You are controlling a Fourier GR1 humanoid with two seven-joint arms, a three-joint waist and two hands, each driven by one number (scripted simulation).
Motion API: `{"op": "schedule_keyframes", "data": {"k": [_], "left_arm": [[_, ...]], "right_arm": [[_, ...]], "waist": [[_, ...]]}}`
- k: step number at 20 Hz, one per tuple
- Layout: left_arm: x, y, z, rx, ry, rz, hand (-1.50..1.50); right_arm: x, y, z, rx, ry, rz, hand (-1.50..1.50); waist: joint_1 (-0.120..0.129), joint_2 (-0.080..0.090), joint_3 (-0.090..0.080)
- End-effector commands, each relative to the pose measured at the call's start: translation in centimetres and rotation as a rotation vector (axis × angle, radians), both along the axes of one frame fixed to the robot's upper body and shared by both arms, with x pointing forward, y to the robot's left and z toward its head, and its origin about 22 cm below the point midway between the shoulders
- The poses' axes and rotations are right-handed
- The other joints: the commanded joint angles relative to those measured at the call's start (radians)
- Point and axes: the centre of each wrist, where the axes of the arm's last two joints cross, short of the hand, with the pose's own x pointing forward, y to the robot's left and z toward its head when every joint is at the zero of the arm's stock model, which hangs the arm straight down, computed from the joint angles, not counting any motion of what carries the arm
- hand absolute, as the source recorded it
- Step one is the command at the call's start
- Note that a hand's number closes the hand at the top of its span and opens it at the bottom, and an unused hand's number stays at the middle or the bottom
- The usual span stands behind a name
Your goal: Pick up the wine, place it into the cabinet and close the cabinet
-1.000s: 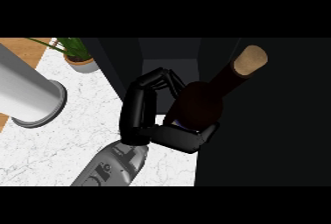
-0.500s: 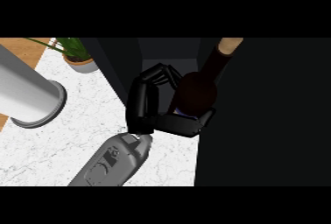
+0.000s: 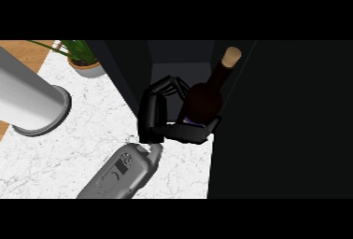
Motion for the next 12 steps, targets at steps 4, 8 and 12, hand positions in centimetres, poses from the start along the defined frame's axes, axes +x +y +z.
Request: {"op": "schedule_keyframes", "data": {"k": [4,8,12], "left_arm": [[1.0,1.0,-2.9,0.090,-0.026,0.045,1.50],[1.1,0.4,-4.7,0.092,-0.049,0.063,1.50],[2.9,1.3,-4.1,0.077,-0.034,0.090,1.50]], "right_arm": [[-3.2,0.3,0.7,0.062,-0.053,0.058,-1.50],[-1.4,-0.7,0.5,0.051,-0.045,0.063,-1.50],[-3.0,0.5,0.4,0.055,-0.039,0.067,-1.50]], "waist": [[0.000,0.000,0.000],[-0.004,0.003,0.000],[-0.004,0.001,0.000]]}}
